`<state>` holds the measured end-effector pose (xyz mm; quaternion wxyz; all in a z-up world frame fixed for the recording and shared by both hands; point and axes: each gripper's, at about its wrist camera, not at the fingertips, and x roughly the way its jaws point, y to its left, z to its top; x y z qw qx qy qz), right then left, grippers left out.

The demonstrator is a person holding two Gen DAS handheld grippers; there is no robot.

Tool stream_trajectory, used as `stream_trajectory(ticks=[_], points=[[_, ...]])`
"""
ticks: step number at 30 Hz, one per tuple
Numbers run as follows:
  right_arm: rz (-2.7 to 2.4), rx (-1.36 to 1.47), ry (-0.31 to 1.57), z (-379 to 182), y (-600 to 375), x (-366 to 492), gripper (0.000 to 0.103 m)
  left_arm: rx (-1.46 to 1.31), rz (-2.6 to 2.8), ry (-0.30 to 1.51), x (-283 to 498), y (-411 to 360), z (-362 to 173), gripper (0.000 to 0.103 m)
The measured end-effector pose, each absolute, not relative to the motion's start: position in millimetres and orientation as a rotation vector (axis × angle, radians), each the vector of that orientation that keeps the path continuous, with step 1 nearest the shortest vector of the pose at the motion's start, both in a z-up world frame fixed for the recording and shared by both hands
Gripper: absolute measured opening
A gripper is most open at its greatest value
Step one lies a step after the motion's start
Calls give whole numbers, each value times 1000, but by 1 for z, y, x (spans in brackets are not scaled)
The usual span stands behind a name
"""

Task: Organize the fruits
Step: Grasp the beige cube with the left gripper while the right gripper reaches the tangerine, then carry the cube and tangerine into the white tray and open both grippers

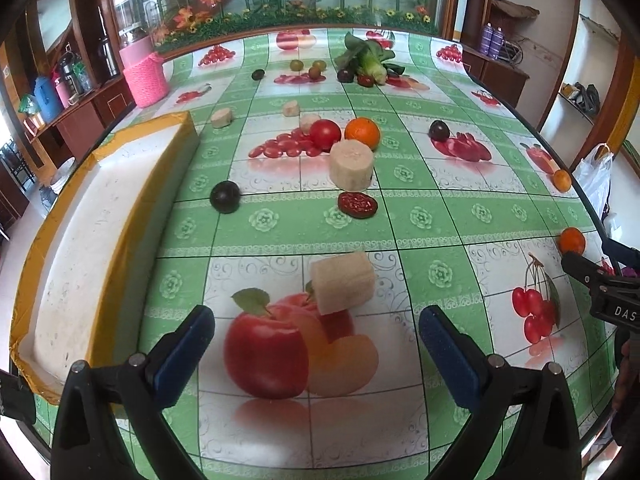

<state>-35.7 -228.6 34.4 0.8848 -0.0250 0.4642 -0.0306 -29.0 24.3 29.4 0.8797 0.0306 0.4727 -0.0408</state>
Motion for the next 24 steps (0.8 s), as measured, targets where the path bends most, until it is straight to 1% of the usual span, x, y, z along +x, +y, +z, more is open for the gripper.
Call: stream_trajectory(ticks=[3, 5, 6, 8, 9, 10, 11, 12, 13, 14, 16, 24], points=[[-55, -66, 980, 28, -230, -28, 100, 41, -84, 1018, -20, 24, 23, 103], [-34, -64, 996, 24, -230, -24, 90, 13, -69, 1046, -12, 25, 16, 103], [-20, -56, 1008, 22, -230, -21, 86, -6, -65, 1060, -8, 25, 13, 103], [4, -40, 1022, 17, -231, -18, 72, -38, -60, 1090, -3, 27, 6, 94], [23, -24, 1012, 17, -232, -18, 70, -24, -43, 1072, -3, 25, 7, 91], [23, -25, 1006, 17, -231, -18, 68, -6, -35, 1057, -3, 24, 7, 82], [24, -33, 999, 18, -231, -17, 65, 10, -34, 1043, -3, 23, 8, 69], [27, -41, 990, 18, -230, -17, 64, 11, -46, 1031, -3, 22, 10, 61], [25, -51, 980, 19, -229, -17, 58, 8, -58, 1025, -4, 22, 12, 38], [24, -63, 973, 20, -228, -16, 47, 3, -68, 1030, -3, 23, 13, 35], [22, -87, 964, 22, -228, -16, 34, -27, -96, 1042, -2, 26, 15, 35], [43, -14, 929, 38, -229, -24, 34, -73, -192, 1061, -14, 29, 29, 35]])
